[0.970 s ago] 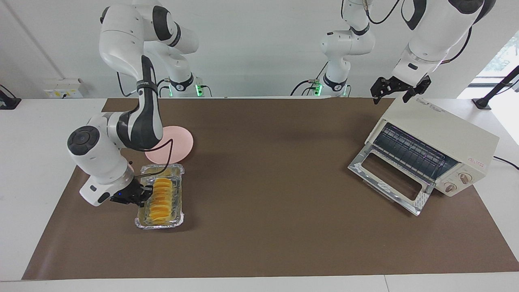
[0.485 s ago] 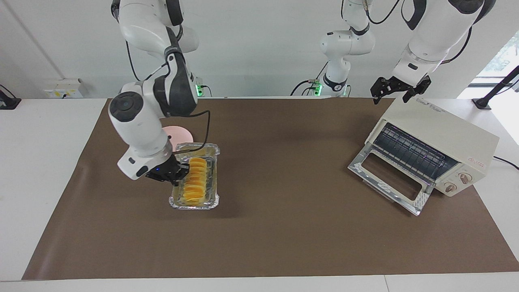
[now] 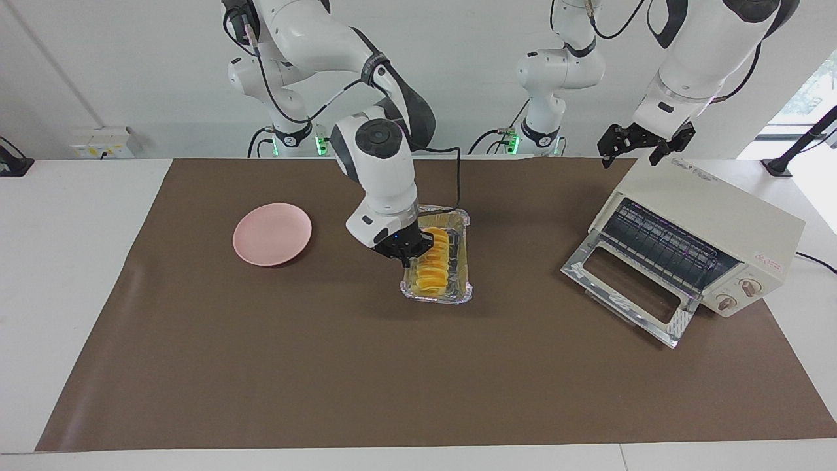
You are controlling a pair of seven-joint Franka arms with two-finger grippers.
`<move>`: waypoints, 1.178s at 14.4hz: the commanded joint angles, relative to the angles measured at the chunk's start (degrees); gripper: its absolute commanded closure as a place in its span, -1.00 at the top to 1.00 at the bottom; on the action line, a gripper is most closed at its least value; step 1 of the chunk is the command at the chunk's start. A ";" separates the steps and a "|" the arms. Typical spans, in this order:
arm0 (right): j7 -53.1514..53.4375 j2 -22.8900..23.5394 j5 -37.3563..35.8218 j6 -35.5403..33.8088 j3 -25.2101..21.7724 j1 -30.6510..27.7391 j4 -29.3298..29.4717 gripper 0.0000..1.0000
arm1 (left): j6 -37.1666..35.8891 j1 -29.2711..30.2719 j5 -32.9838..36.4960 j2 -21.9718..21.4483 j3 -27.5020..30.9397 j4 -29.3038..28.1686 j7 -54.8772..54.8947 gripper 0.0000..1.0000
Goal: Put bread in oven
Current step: 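Grasp the foil tray with the right gripper and slide it toward center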
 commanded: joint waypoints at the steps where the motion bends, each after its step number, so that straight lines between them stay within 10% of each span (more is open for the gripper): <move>1: 0.13 -2.42 1.20 7.12 -0.33 0.81 -8.16 -1.00 | 0.48 0.86 -1.07 -2.00 -0.21 -2.14 0.26 1.00; 13: 3.20 -2.96 1.64 23.22 0.47 4.85 -19.00 -1.00 | 0.48 0.86 -1.07 -2.00 -0.21 -2.23 0.26 1.00; 15: 3.90 -2.96 1.64 23.05 0.38 4.94 -18.74 0.99 | 0.30 0.86 -1.07 -2.00 -0.21 -2.14 0.34 1.00; 17: 7.31 -2.96 1.64 21.91 0.38 4.85 -18.04 1.00 | -0.31 0.25 -1.07 -2.08 -0.21 -2.32 0.43 1.00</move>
